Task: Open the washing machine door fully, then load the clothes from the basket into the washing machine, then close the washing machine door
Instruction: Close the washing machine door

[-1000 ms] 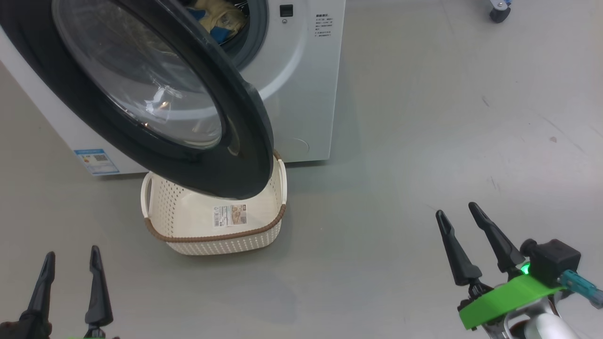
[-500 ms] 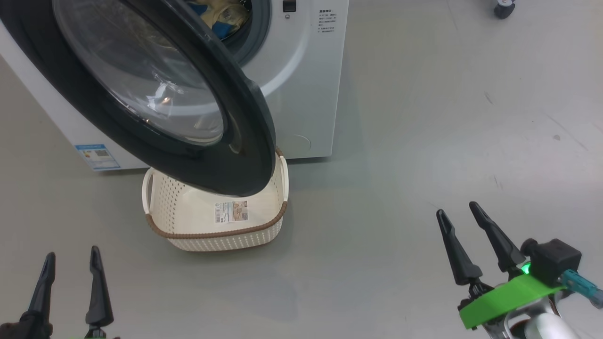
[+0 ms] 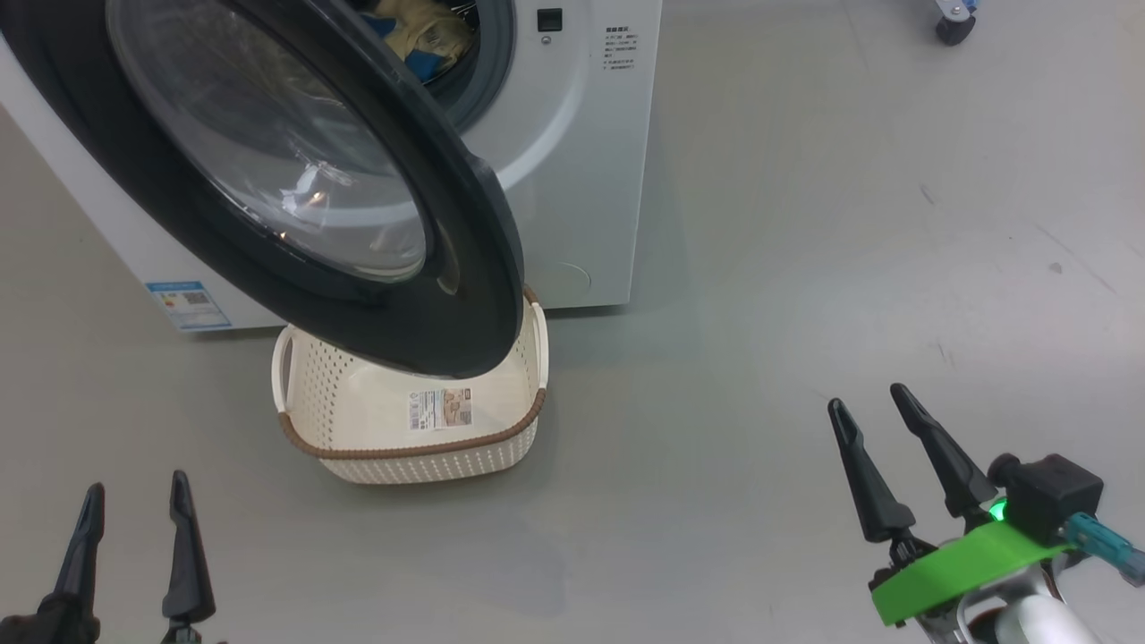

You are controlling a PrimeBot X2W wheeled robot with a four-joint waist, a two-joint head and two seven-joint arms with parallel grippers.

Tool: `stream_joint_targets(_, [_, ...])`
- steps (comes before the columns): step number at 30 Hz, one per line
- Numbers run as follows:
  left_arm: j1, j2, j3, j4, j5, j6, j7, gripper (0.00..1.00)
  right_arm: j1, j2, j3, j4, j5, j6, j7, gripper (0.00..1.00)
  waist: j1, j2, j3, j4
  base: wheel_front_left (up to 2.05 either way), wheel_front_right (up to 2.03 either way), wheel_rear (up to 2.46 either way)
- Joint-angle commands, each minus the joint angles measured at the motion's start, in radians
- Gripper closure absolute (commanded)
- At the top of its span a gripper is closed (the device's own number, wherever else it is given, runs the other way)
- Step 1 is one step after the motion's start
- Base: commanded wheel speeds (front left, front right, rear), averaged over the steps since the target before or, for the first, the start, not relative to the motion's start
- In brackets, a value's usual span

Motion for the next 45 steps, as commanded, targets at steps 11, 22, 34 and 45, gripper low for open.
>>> stream_joint_targets(11, [-0.024, 0.009, 0.048, -0.029, 0.013, -0.01, -0.007, 0.0, -0.014, -0.016, 0.01, -0.026, -0.002, 0.0, -0.01, 0.53, 0.0, 0.0, -0.003, 0.003, 0.0, 0.0, 0.0])
stream_joint_targets(22, [-0.03, -0.002, 0.056, -0.031, 0.018, -0.017, -0.007, 0.0, -0.032, -0.007, -0.025, -0.095, -0.026, 0.0, -0.01, 1.0, 0.0, 0.0, 0.005, 0.006, 0.0, 0.0, 0.0])
stream_joint_targets(34, [-0.045, -0.026, 0.059, -0.024, 0.026, -0.033, -0.007, 0.0, -0.214, -0.053, 0.038, -0.405, -0.032, 0.0, -0.01, 1.0, 0.0, 0.0, 0.01, 0.02, 0.0, 0.0, 0.0])
stream_joint_targets(45, [-0.083, -0.065, 0.046, -0.01, 0.039, -0.055, -0.007, 0.0, -0.45, -0.06, 0.308, -0.477, 0.002, 0.0, 0.034, 1.0, 0.0, 0.0, 0.032, 0.098, 0.0, 0.0, 0.0])
